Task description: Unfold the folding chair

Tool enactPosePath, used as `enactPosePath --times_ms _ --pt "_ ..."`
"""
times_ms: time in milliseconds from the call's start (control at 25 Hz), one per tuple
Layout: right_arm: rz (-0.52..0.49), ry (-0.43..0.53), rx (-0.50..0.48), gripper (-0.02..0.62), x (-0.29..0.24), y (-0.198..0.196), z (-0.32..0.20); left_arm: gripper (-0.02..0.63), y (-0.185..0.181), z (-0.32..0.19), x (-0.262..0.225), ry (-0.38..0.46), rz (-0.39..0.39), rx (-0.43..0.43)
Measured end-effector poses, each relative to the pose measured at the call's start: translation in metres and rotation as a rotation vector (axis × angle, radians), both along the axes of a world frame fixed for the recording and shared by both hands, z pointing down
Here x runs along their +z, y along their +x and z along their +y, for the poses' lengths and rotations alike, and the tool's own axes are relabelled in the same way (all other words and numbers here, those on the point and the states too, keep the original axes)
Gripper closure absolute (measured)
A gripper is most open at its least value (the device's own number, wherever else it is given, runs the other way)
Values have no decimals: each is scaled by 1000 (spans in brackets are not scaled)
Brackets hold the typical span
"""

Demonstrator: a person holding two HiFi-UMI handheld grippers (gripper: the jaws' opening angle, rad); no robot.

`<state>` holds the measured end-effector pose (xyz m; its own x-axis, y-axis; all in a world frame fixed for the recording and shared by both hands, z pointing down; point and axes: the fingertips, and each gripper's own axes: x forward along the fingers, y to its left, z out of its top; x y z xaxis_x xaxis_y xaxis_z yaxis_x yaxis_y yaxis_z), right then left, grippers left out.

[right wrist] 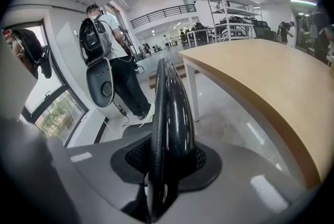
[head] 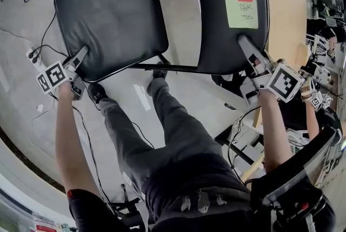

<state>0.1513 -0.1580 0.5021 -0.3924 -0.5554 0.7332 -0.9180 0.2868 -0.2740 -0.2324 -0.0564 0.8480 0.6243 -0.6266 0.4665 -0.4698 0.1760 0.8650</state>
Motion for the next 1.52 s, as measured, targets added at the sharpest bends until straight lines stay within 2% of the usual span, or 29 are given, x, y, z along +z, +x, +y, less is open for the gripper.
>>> enactPosePath --times_ms 160,520,640,760,840,920,960,1040,1120,1240,1400,1520 --pt "11 -14 19 488 2 10 2 272 1 -1 4 9 -8 -9" --pt "-14 2 -10 488 4 1 -2 262 -12 -6 4 23 -4 -13" --pt "-27 -1 -5 485 6 0 -2 221 -10 -5 8 -1 -7 -34" --pt "-28 8 -23 480 8 0 -1 184 -17 2 10 -49 -51 -67" --pt "31 36 -78 452 9 2 -4 175 -32 4 5 -74 -98 -108" --pt "134 52 -136 363 10 4 -6 175 -49 7 -7 -90 -140 -152" --pt "174 53 -152 312 9 7 -6 175 -55 9 -15 -91 -161 -162" --pt "205 62 -148 251 5 13 -6 175 -64 8 -34 -78 -211 -156" --pt "199 90 -121 219 -3 19 -8 175 -76 -1 -62 -41 -269 -131" --pt "198 143 -95 213 -24 24 -11 178 -92 -21 -120 45 -343 -101" --pt "200 224 -72 210 -64 16 -13 189 -96 -45 -216 195 -376 -83" --pt "176 301 -89 210 -98 -5 -17 205 -90 -56 -286 292 -408 -46"
